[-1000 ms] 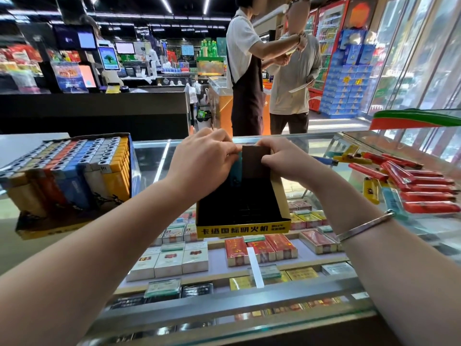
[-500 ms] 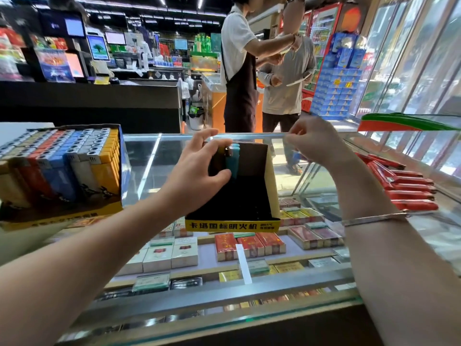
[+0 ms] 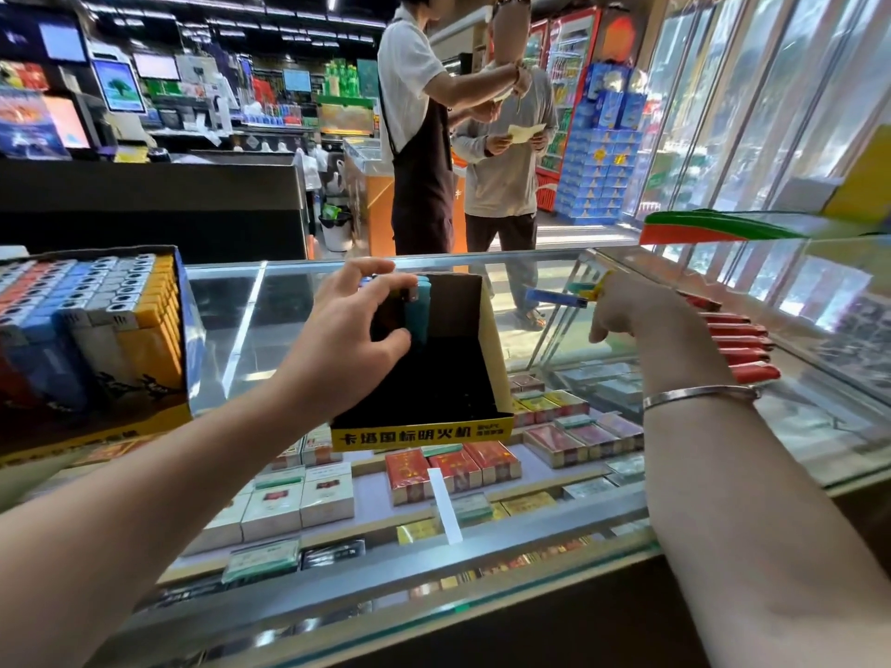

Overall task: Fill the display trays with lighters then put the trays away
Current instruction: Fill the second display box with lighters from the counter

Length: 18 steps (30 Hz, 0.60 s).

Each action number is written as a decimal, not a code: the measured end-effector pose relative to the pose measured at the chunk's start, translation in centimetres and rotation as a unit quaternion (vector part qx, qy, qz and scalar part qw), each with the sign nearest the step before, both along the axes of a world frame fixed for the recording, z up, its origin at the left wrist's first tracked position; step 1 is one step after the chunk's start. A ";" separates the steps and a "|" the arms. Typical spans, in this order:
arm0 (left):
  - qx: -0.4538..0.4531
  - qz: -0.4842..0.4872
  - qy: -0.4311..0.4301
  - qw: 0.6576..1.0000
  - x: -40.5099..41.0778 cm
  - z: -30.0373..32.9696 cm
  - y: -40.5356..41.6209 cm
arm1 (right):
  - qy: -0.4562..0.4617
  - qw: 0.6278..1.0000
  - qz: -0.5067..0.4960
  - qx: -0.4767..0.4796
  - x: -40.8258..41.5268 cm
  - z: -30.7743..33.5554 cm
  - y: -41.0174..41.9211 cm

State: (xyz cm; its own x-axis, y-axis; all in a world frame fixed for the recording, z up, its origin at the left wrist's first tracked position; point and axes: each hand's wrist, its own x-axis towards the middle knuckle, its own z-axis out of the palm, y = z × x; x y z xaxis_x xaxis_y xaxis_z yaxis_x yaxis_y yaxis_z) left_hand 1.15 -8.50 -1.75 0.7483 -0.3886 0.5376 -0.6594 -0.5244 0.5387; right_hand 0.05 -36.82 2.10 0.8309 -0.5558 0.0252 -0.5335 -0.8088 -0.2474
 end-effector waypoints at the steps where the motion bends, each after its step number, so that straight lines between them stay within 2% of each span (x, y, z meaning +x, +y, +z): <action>1: 0.002 0.001 -0.001 1.000 0.0 0.0 0.0 | -0.005 1.000 -0.003 -0.006 -0.4 0.1 0.5; 10: 0.014 0.005 -0.008 1.000 -0.5 0.3 -0.1 | 0.010 1.000 0.018 0.019 -1.2 -0.2 1.0; 14: 0.015 0.003 -0.016 1.000 -0.5 0.4 0.0 | -0.058 0.996 0.029 0.056 -0.8 -0.5 0.8; 18: 0.016 0.006 -0.025 1.000 -0.3 0.2 -0.1 | -0.174 0.979 0.024 0.100 -0.9 -0.1 0.5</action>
State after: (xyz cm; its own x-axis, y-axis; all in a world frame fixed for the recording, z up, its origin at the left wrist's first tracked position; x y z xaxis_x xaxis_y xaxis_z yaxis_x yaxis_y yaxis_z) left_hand 0.86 -8.63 -1.53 0.7256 -0.3975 0.5617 -0.6787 -0.5483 0.4886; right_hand -0.89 -36.34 1.98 0.8162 -0.5393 0.2072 -0.3511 -0.7479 -0.5634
